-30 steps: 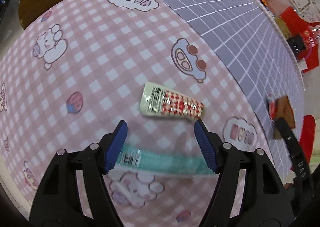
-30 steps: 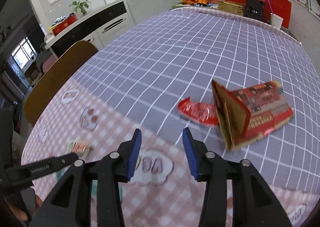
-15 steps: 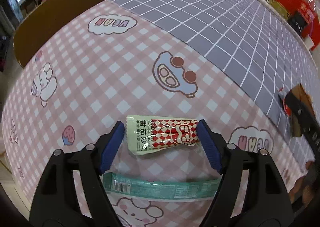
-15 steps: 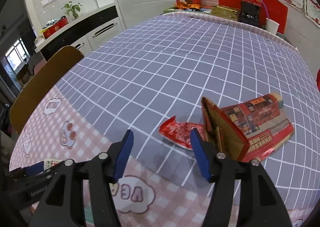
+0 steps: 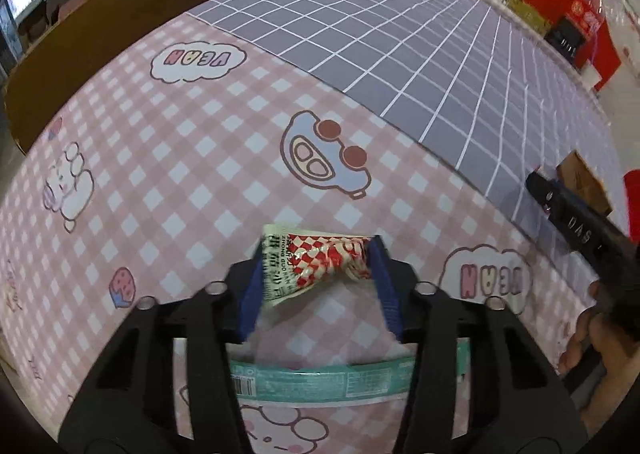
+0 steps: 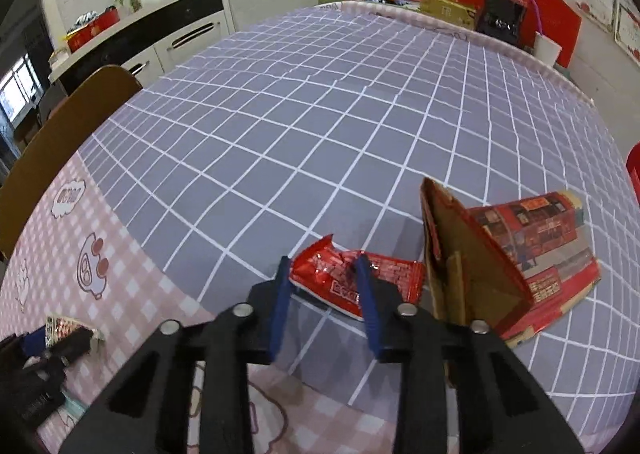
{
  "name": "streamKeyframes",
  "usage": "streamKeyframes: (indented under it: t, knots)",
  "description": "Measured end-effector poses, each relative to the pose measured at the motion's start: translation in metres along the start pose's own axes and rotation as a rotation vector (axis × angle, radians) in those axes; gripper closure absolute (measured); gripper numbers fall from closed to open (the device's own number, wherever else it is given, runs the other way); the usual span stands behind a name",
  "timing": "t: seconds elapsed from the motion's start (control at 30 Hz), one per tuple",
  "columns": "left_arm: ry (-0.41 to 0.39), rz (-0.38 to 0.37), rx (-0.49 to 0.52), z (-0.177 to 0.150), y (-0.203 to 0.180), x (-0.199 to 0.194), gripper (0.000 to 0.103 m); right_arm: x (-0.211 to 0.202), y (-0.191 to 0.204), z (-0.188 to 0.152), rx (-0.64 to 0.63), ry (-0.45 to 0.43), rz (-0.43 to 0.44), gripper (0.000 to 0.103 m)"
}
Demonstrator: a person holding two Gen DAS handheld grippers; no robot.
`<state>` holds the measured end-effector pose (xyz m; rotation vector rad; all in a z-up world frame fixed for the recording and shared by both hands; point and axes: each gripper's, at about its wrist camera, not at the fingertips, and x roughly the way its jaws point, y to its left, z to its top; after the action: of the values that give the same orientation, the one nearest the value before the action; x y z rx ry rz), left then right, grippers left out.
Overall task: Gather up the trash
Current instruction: 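Grasp the second candy bar with the left tool while the right tool grasps the red wrapper, then carry the candy bar and red wrapper over the blue bucket and open both tools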
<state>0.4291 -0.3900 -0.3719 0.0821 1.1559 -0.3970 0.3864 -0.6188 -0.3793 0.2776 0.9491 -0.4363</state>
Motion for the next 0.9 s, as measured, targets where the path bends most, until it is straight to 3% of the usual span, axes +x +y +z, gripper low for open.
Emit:
streamKeyframes:
  t: [0.1, 0.2, 0.57, 0.73, 0.9]
  knots:
    - [-0.01, -0.03, -0.008, 0.002, 0.004, -0.005, 0.078, -0.013, 0.007, -0.002, -0.007, -0.021, 0.044, 0.08]
    - [-0.001, -0.07, -0.047, 0.004, 0.013, -0.008, 0.085, -0.031, 0.023, -0.006, -0.027, -0.038, 0.106, 0.082]
    - [-0.066, -0.176, -0.185, -0.005, 0.064, -0.06, 0.087, -0.087, 0.099, -0.02, -0.083, -0.022, 0.309, 0.083]
    - [-0.104, -0.181, -0.271, -0.02, 0.118, -0.095, 0.087, -0.112, 0.144, -0.027, -0.119, -0.019, 0.374, 0.083]
    - [-0.139, -0.142, -0.366, -0.05, 0.193, -0.133, 0.087, -0.143, 0.222, -0.048, -0.186, 0.001, 0.485, 0.083]
